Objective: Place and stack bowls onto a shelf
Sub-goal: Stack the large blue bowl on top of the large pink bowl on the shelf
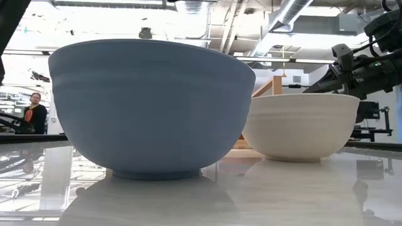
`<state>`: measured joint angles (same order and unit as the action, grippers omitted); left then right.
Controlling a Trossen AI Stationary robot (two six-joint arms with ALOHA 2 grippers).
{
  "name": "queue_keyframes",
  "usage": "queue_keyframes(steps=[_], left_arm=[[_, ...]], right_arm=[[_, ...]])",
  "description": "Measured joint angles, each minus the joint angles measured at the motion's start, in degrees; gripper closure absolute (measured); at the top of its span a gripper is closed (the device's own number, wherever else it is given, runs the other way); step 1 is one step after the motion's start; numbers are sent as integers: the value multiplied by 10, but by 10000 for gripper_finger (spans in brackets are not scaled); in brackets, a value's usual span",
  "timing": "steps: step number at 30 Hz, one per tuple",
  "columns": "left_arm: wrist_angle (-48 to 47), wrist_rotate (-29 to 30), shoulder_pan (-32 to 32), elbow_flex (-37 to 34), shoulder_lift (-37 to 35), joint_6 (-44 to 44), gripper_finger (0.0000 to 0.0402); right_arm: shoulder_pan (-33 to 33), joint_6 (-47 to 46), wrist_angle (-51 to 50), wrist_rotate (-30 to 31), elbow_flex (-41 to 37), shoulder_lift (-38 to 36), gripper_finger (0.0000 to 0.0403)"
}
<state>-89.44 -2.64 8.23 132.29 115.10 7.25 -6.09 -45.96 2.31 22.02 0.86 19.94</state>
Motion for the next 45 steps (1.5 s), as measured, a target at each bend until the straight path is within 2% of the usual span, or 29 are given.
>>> queue_keyframes(steps=[7, 11, 14, 22, 25, 28, 32, 38, 41, 45], left_arm=[[4, 16, 25, -5, -5, 35, 401], [43, 16, 34, -54, -27, 51, 401], [117, 15, 39, -137, -75, 69, 401], [412, 6, 45, -446, -235, 165, 401], [469, 29, 54, -532, -278, 222, 401], [504, 34, 61, -585, -301, 255, 394], [523, 19, 65, -599, -305, 262, 360], [545, -17, 64, -600, -301, 227, 289], [539, -9, 64, -600, -301, 203, 255], [539, 34, 64, -600, -293, 204, 219]], right_arm=[[0, 14, 0, 4, 0, 0, 214], [0, 14, 0, 4, 0, 0, 214], [0, 14, 0, 4, 0, 0, 214], [0, 14, 1, 4, 0, 0, 214], [0, 14, 1, 4, 0, 0, 214], [0, 14, 1, 4, 0, 0, 214], [0, 14, 1, 2, 0, 0, 214], [0, 14, 0, 0, 0, 0, 214], [0, 10, 0, -1, 0, 0, 214], [0, 8, 0, -8, 0, 0, 214]])
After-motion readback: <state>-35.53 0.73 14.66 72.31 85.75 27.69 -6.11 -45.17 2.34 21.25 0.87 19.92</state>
